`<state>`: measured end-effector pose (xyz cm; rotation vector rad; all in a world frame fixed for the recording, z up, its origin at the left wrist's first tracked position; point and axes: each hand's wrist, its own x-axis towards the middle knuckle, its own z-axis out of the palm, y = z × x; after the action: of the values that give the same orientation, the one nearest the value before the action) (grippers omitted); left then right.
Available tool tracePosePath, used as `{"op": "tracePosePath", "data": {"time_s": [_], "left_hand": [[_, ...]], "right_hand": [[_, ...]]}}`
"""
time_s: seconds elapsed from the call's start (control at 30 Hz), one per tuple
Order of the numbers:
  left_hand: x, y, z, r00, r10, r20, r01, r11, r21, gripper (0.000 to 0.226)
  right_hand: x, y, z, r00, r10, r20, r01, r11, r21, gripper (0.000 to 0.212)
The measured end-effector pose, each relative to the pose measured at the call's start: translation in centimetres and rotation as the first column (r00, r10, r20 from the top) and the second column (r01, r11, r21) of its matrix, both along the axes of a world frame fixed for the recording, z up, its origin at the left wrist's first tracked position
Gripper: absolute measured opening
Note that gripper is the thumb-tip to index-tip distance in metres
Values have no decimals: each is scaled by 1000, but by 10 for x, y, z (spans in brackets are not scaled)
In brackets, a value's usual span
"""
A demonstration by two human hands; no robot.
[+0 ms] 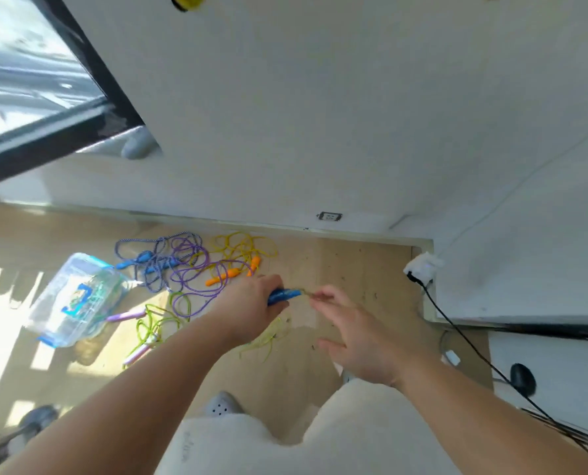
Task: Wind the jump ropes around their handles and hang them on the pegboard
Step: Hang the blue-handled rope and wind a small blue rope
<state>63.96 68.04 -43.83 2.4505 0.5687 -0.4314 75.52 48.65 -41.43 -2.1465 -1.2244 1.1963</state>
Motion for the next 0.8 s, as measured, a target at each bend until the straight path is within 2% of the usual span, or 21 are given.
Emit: {"op": "tracePosePath", "data": {"time_s": [0.1, 0.13, 0.2, 0.27, 0.3, 0.37, 0.47, 0.53, 0.6, 0.63, 0.7, 0.77, 0.8], "left_hand": [[-27, -13, 109, 990, -138, -38, 140, 989, 45, 16], [-36, -19, 141, 986, -162, -33, 163, 986, 33, 14], [-52, -33, 193, 981, -193, 2, 193, 981, 12, 13], [-64, -48, 235, 977, -209, 34, 209, 978, -2, 16], [-69, -55, 252, 979, -200, 43, 200, 980, -4, 19], [-73, -67, 279, 987, -142, 68, 143, 990, -9, 27], [-78, -90, 308, 991, 20, 129, -5, 994, -111, 29], [-80, -112, 320, 984, 90, 156, -60, 981, -187, 32], [-83, -141, 326, 978, 93, 189, -56, 980, -191, 35], [-84, -156, 327, 975, 87, 207, -56, 987, -151, 35], [-84, -186, 323, 959, 78, 271, -89, 996, 27, 39], [-82, -213, 319, 941, 57, 335, -146, 958, 247, 47], [-81, -225, 317, 927, 53, 370, -175, 936, 305, 49]], "right_hand": [[-27, -23, 87, 981, -179, -74, 179, 984, 5, 14], [-36, -30, 111, 964, -253, -82, 255, 967, 9, 17], [-52, -37, 155, 927, -355, -119, 362, 931, 44, 38], [-67, -41, 193, 922, -352, -161, 372, 920, 120, 53], [-72, -43, 206, 933, -314, -177, 342, 926, 159, 47], [-77, -50, 230, 946, -231, -228, 279, 938, 204, 21], [-75, -71, 262, 943, -201, -264, 270, 929, 255, 3], [-70, -91, 280, 932, -196, -304, 286, 913, 291, 11], [-64, -112, 292, 911, -221, -349, 335, 890, 311, 16], [-62, -123, 295, 903, -242, -355, 359, 879, 313, 17], [-57, -143, 297, 877, -311, -366, 427, 852, 301, 19], [-56, -162, 298, 857, -381, -346, 484, 826, 290, 22], [-58, -170, 299, 855, -395, -337, 494, 818, 294, 23]]}}
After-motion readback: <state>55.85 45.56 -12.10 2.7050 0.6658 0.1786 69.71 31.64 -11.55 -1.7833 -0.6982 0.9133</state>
